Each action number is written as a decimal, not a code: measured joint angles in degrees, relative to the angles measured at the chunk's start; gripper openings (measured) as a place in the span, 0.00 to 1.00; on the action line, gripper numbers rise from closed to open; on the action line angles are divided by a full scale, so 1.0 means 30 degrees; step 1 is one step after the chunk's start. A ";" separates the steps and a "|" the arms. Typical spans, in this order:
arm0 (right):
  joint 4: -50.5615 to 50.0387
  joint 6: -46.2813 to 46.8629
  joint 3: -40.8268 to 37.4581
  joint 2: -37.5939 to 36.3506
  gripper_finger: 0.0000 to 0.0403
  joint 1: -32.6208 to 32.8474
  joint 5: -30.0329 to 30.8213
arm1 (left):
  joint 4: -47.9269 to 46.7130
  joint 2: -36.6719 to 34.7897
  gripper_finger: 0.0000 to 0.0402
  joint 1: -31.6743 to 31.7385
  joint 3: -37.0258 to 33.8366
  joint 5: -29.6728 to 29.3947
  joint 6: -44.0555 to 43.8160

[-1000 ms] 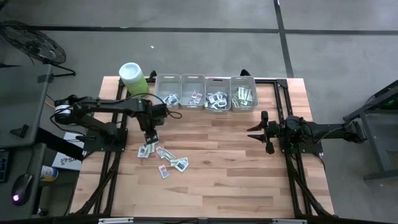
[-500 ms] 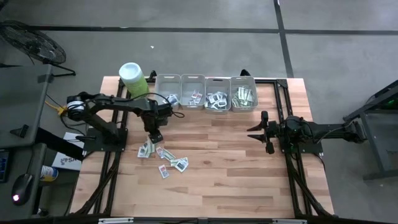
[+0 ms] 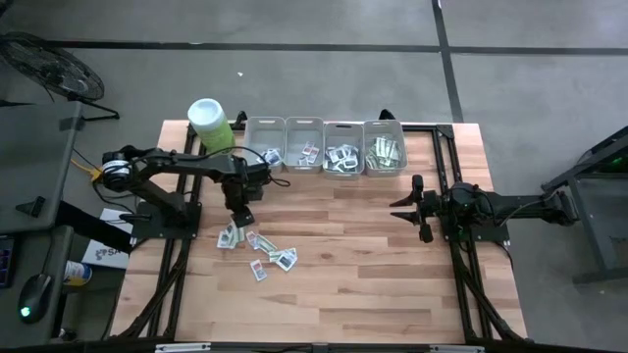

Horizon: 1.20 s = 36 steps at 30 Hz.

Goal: Pick & Place First Aid Supplies
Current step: Put the bandage into the right gray bin

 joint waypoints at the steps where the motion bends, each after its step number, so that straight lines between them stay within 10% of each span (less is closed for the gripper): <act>1: 0.0000 0.0000 -0.0004 0.0000 0.26 -0.0004 -0.0004 | -0.0002 0.0000 0.37 0.0000 0.0000 0.0014 0.0034; 24: 0.0000 0.0000 -0.0007 0.0000 0.26 0.0004 -0.0003 | -0.0584 0.0000 0.36 -0.0015 0.0000 0.1828 -0.0543; 36: 0.0000 0.0000 -0.0007 0.0000 0.26 0.0004 0.0004 | -0.0681 0.0000 0.08 -0.0015 0.0000 0.1996 -0.0461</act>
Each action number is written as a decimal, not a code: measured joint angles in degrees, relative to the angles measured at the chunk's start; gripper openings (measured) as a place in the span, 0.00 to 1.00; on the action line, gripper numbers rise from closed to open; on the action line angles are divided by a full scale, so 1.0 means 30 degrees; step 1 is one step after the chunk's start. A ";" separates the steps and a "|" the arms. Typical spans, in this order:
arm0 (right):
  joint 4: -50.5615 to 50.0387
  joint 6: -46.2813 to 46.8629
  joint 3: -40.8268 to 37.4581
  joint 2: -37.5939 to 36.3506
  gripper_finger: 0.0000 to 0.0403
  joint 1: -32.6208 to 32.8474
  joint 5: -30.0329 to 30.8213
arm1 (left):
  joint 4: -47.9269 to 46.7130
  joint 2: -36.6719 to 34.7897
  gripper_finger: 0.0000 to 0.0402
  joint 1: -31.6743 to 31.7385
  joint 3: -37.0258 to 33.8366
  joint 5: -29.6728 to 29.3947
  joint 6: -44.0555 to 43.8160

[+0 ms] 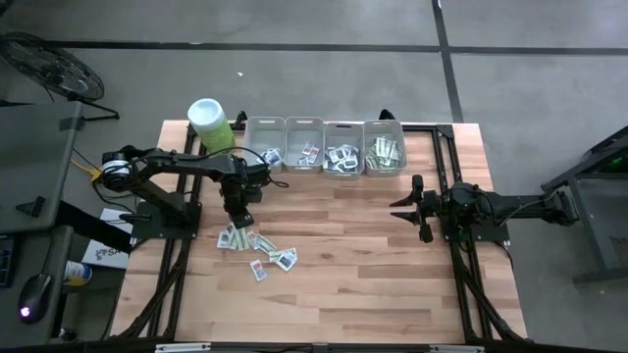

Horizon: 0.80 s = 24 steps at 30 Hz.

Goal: Pick & Place First Aid Supplies
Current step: Put the bandage into the right gray bin

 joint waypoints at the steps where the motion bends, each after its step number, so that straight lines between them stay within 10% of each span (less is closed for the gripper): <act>1: 0.0000 0.0000 0.0001 0.0000 0.26 -0.0006 0.0000 | 0.0001 0.0000 0.06 0.0000 0.0000 0.0007 0.0045; 24: 0.0002 0.0000 0.0000 0.0000 0.26 0.0000 -0.0005 | -0.1672 -0.0007 0.00 -0.0282 0.2142 0.0251 0.0087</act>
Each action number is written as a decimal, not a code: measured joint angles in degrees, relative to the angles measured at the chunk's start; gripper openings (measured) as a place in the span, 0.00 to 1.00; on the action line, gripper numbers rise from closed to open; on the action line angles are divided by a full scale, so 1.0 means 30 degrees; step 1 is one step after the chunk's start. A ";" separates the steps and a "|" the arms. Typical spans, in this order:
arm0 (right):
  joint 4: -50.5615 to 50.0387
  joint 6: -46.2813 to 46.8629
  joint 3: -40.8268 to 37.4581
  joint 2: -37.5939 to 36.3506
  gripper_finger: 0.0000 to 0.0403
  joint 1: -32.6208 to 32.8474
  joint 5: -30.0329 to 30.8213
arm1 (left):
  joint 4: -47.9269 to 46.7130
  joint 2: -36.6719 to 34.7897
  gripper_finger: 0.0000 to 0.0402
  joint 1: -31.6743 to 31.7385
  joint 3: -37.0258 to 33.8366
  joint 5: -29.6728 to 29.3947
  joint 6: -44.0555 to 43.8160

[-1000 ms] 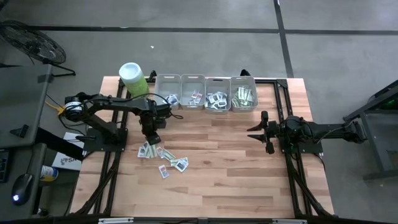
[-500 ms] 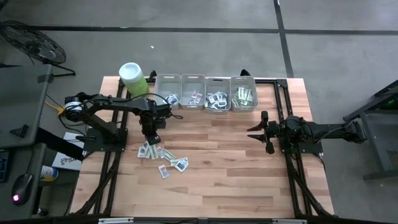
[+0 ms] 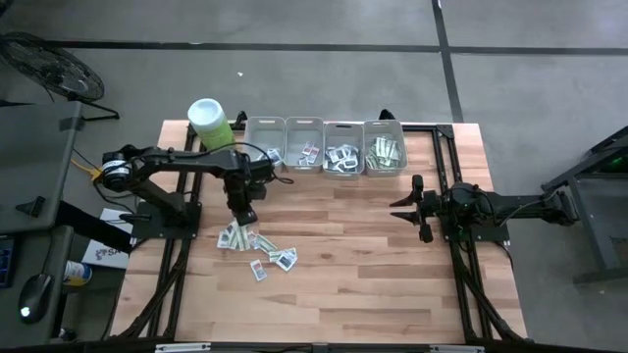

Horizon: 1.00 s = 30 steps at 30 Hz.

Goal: Pick & Place First Aid Supplies
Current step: Put the bandage into the right gray bin

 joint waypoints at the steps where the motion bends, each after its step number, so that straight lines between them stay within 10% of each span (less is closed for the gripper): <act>1: 0.0000 0.0000 0.0000 0.0000 0.26 0.0000 0.0002 | -0.0083 0.0000 0.00 -0.0033 -0.0044 0.0342 -0.0090; 8: -0.0002 0.0000 0.0000 -0.0002 0.26 0.0000 0.0000 | 0.0897 0.0124 0.07 -0.1751 -0.0386 -0.0717 -0.2089; 20: -0.0001 0.0000 0.0001 -0.0006 0.26 -0.0007 0.0005 | 0.1833 0.1151 0.52 -0.2238 -0.0393 -0.1737 -0.5466; 30: 0.0002 0.0000 0.0000 -0.0004 0.26 -0.0004 0.0002 | 0.0550 0.1173 0.57 -0.2231 -0.0401 -0.1913 -0.5823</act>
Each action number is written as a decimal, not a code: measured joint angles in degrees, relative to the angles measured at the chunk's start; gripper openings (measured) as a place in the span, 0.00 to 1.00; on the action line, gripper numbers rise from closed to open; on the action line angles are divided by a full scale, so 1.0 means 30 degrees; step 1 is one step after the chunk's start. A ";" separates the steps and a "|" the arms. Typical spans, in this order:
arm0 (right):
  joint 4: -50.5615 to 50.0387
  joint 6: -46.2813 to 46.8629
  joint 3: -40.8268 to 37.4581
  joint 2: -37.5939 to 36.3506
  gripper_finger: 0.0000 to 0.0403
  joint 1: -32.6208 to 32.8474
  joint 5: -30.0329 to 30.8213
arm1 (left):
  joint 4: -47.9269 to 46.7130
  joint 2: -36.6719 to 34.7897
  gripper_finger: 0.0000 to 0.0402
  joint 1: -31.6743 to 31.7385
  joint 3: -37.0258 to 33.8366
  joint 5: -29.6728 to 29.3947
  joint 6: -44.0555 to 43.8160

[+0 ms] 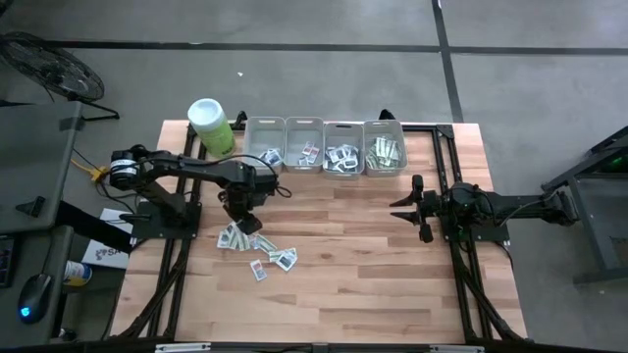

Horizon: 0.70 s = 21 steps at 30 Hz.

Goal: Pick & Place First Aid Supplies
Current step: Put the bandage into the right gray bin

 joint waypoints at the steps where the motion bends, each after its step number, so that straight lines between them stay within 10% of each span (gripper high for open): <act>1: -0.0003 0.0000 0.0000 0.0003 0.26 -0.0002 -0.0003 | -0.0038 0.0000 0.57 0.0000 0.0000 -0.0094 0.0000; 21: -0.0004 0.0000 0.0000 0.0004 0.26 0.0004 0.0000 | 0.2038 -0.0007 0.56 -0.0146 -0.1770 0.1047 -0.0707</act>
